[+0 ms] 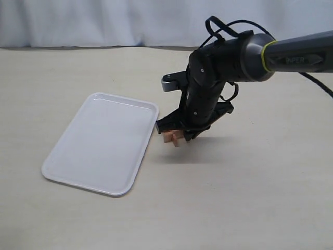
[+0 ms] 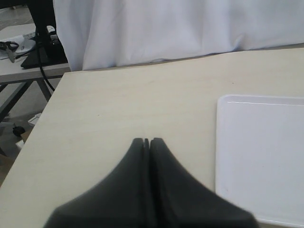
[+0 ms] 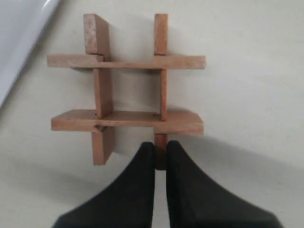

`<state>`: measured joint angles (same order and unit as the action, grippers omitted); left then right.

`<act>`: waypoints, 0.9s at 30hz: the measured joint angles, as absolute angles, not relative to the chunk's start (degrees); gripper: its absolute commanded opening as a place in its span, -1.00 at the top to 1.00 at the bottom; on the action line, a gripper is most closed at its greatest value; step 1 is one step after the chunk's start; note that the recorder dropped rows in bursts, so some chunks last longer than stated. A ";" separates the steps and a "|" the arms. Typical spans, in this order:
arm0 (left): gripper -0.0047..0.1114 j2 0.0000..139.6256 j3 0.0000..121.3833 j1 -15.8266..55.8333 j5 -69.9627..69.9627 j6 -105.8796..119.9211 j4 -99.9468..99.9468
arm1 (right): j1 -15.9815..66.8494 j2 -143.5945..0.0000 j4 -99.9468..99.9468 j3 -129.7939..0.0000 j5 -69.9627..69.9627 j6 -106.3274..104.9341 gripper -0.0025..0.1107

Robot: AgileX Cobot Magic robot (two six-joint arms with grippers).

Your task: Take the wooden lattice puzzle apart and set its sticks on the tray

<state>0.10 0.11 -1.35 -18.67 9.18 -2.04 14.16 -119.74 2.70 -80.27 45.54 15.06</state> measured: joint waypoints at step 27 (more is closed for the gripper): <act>0.92 0.10 0.11 -1.35 -18.67 9.18 -2.04 | 14.16 -119.37 -0.43 -79.50 46.48 8.85 0.21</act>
